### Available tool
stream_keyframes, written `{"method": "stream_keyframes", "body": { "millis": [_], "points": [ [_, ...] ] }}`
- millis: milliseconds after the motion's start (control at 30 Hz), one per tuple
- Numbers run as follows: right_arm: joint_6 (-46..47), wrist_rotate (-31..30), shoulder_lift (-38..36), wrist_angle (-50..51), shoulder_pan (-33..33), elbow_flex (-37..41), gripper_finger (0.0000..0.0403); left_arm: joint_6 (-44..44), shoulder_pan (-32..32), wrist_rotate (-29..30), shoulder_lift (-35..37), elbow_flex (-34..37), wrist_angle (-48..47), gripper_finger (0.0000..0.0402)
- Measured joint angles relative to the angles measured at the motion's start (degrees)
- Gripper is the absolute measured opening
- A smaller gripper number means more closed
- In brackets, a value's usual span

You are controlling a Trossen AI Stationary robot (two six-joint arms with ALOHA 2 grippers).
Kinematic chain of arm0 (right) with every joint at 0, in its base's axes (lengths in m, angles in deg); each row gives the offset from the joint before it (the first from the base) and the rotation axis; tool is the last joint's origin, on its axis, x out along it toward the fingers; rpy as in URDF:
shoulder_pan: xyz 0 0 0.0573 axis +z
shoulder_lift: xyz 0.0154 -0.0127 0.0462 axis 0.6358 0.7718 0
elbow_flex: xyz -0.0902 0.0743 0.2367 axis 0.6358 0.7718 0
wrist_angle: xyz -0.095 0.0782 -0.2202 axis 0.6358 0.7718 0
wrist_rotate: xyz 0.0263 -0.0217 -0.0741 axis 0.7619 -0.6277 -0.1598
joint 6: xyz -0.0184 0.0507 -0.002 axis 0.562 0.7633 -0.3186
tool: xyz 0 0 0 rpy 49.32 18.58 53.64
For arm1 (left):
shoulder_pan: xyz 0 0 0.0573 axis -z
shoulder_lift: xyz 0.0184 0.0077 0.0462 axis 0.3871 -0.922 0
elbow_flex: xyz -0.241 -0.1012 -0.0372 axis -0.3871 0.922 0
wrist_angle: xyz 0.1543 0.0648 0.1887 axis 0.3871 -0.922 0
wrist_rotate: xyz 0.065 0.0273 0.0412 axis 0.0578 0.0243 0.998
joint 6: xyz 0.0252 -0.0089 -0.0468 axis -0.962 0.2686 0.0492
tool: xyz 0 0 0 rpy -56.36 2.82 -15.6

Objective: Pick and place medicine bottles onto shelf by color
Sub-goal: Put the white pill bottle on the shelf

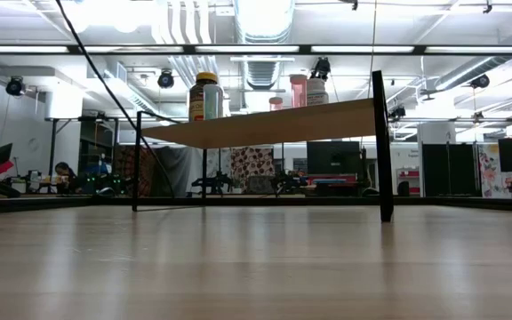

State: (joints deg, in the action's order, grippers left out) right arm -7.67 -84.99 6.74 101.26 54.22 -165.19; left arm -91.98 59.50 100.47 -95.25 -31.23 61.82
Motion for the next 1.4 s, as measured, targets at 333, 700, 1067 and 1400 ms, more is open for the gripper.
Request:
{"method": "stream_keyframes", "body": {
  "millis": [333, 700, 1067, 1400],
  "points": [
    [-5.18, 14.41, 4.08, 3.36, -13.84, -1.09, 0.0162, -0.23, -0.76, -0.35, 0.31, 0.04, -0.02, 0.0226],
    [-15.44, 12.11, 10.74, 8.55, -18.66, -0.95, 0.0162, -1.55, -0.76, -0.37, 0.84, 0.04, -0.04, 0.0226],
    [-18.42, 12.33, 14.91, 8.67, -19.52, -0.89, 0.0162, -1.58, -0.76, -0.37, 0.98, 0.04, -0.05, 0.0226],
    [-13.52, 12.34, 16.73, 8.78, -19.52, -0.83, 0.0186, -3.61, -0.76, -0.37, 1.07, -0.13, 0.0, 0.0226]
  ]
}}
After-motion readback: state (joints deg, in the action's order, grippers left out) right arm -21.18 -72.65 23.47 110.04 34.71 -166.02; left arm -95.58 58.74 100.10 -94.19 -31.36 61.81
